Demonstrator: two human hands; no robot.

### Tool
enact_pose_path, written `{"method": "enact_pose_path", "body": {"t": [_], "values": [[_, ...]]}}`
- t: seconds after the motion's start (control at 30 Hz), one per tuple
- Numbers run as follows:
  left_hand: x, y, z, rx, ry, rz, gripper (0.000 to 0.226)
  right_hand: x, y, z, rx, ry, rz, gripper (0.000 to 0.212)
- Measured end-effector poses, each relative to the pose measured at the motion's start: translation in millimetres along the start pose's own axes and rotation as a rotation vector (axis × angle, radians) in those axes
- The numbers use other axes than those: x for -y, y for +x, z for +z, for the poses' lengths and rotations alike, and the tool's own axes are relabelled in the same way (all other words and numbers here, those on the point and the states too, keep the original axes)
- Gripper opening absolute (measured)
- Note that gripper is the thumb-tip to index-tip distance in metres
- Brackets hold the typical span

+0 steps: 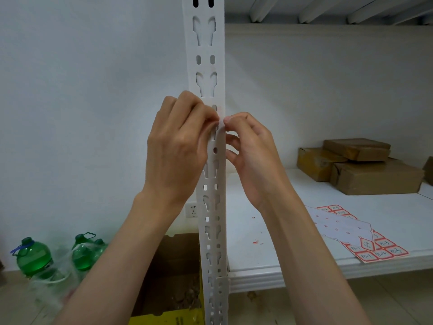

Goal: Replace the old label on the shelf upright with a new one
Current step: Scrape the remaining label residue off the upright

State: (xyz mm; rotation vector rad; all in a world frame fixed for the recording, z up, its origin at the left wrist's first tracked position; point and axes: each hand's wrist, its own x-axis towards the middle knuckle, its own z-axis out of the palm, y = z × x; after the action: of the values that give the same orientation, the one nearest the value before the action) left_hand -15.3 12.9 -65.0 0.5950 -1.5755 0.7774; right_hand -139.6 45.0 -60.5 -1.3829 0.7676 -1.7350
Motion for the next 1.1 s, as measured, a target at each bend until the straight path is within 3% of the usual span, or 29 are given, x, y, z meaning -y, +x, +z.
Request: {"method": "enact_pose_path", "body": {"t": [0.67, 0.9, 1.1], "values": [[16, 1, 0, 0.157, -0.064, 0.023, 0.013, 1, 0, -1, 0.009, 0.019, 0.004, 0.015], [19, 5, -3, 0.211, -0.213, -0.034, 0.006, 0, 0, -1, 0.007, 0.015, 0.005, 0.017], [21, 4, -9, 0.165, -0.297, -0.099, 0.009, -1, 0, -2, -0.006, 0.004, 0.007, 0.019]]}}
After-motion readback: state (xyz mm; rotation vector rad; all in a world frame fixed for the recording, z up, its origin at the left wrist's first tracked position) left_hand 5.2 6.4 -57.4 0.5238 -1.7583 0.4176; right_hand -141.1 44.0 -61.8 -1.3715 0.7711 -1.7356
